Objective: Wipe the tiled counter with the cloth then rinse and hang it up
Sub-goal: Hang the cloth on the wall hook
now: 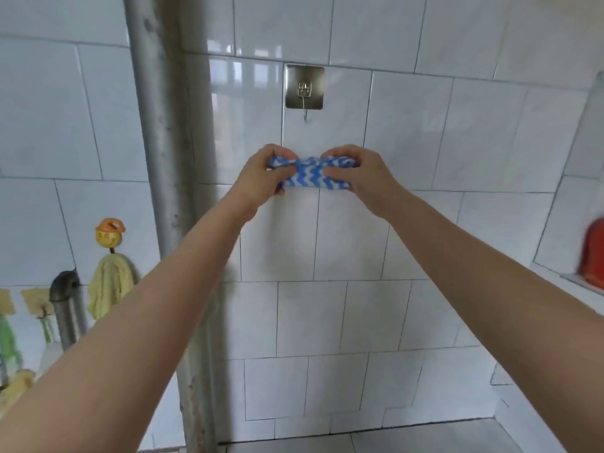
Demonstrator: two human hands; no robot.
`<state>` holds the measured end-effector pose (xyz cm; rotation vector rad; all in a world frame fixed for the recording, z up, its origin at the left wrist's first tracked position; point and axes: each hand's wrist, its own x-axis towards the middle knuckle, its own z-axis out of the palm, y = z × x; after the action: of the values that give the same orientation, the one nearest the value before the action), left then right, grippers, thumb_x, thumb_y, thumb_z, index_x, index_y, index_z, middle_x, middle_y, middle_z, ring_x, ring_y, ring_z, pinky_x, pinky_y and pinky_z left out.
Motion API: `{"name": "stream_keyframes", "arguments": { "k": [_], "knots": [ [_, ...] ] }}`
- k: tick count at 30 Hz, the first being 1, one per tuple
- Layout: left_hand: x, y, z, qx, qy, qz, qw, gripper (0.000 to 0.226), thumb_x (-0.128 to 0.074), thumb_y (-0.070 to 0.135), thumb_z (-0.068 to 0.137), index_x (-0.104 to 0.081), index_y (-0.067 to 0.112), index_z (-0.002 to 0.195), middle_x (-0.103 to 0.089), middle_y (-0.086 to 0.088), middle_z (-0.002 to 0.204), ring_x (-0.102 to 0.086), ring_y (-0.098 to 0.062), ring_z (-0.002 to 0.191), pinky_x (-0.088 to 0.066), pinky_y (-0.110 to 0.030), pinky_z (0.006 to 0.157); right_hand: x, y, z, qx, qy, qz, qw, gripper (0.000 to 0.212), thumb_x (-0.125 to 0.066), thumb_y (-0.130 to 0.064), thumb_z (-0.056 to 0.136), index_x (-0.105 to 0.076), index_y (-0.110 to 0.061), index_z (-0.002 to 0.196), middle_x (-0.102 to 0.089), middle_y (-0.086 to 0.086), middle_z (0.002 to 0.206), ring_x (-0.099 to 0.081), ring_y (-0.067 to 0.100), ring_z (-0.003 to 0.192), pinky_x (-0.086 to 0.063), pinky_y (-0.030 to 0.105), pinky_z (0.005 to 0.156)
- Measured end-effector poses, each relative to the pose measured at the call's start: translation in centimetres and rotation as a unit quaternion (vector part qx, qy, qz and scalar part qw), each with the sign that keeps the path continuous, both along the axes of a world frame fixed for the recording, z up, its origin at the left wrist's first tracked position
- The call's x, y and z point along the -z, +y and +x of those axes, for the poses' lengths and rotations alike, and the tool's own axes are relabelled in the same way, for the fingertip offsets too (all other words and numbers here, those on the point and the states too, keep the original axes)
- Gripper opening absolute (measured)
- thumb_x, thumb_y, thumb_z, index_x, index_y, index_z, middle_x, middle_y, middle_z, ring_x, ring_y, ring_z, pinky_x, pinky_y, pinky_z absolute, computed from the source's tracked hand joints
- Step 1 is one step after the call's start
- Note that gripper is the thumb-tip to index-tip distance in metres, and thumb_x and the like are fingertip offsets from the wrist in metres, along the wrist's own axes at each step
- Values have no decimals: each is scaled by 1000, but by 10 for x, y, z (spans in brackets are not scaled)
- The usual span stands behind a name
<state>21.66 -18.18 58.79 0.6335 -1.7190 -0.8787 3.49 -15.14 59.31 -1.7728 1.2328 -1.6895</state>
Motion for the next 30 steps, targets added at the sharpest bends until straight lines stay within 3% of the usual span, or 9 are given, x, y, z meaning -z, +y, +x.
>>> {"name": "stream_keyframes", "arguments": {
  "k": [3, 7, 10, 12, 16, 21, 25, 28, 30],
  "knots": [
    [-39, -12, -1, -2, 76, -10, 997, 15, -60, 0, 87, -58, 15, 85, -55, -1, 87, -57, -9, 71, -51, -12, 57, -44, -8, 1, -3, 11, -74, 997, 24, -67, 7, 79, -63, -16, 86, -63, 8, 97, -64, 23, 93, -56, 33, 83],
    [-74, -32, -7, -37, 102, -67, 992, 19, -62, 0, 86, -58, 18, 81, -56, 4, 88, -60, -6, 76, -52, -13, 61, -82, -25, 6, 32, 16, -145, 989, 21, -65, 11, 77, -65, -5, 91, -63, -2, 84, -62, 10, 78, -54, 19, 69],
    [-87, -49, -13, -78, 130, -101, 983, 17, -64, 3, 85, -58, 18, 80, -58, 5, 86, -61, -7, 78, -53, -15, 63, -96, -42, 10, 69, 10, -174, 982, 21, -64, 11, 76, -65, -4, 91, -64, 2, 83, -62, 15, 79, -55, 23, 69],
    [-91, -61, -18, -113, 126, -123, 978, 15, -67, 9, 84, -58, 20, 81, -59, 4, 86, -61, -11, 80, -55, -21, 67, -101, -51, 11, 100, 13, -185, 978, 19, -63, 10, 76, -65, -4, 89, -64, 7, 87, -62, 17, 83, -55, 27, 71],
    [-85, -77, -29, -185, 89, -138, 969, 9, -68, 21, 83, -60, 18, 85, -59, 0, 90, -56, -13, 79, -51, -32, 76, -91, -62, 8, 167, 46, -188, 967, 16, -62, 7, 78, -65, -4, 90, -61, 6, 94, -57, 12, 83, -50, 11, 67],
    [-64, -75, -37, -301, -25, -191, 934, 19, -61, 30, 87, -66, 14, 97, -58, -7, 104, -54, -20, 98, -36, -26, 69, -65, -69, -6, 242, 141, -147, 949, 13, -69, -10, 80, -67, -17, 92, -43, -1, 98, -52, 14, 92, -47, 28, 83],
    [-43, -73, -39, -308, -15, -168, 936, 27, -56, 31, 90, -65, 5, 88, -51, -10, 111, -52, -22, 103, -37, -23, 75, -48, -69, -6, 244, 160, -163, 942, 16, -71, -17, 80, -69, -15, 95, -47, -3, 94, -53, 20, 98, -45, 30, 86],
    [-32, -74, -40, -271, -27, -139, 952, 29, -54, 30, 91, -59, 10, 70, -51, -11, 99, -53, -25, 83, -40, -26, 70, -38, -69, -3, 214, 111, -126, 962, 16, -70, -20, 80, -68, -21, 95, -62, 4, 96, -59, 23, 98, -50, 39, 88],
    [-28, -74, -38, -239, -45, -132, 961, 25, -53, 28, 89, -56, 14, 68, -57, -13, 89, -54, -27, 71, -43, -32, 66, -31, -69, 0, 184, 86, -103, 974, 19, -69, -18, 80, -67, -21, 99, -65, 8, 101, -61, 18, 94, -52, 32, 87]
  ]
}}
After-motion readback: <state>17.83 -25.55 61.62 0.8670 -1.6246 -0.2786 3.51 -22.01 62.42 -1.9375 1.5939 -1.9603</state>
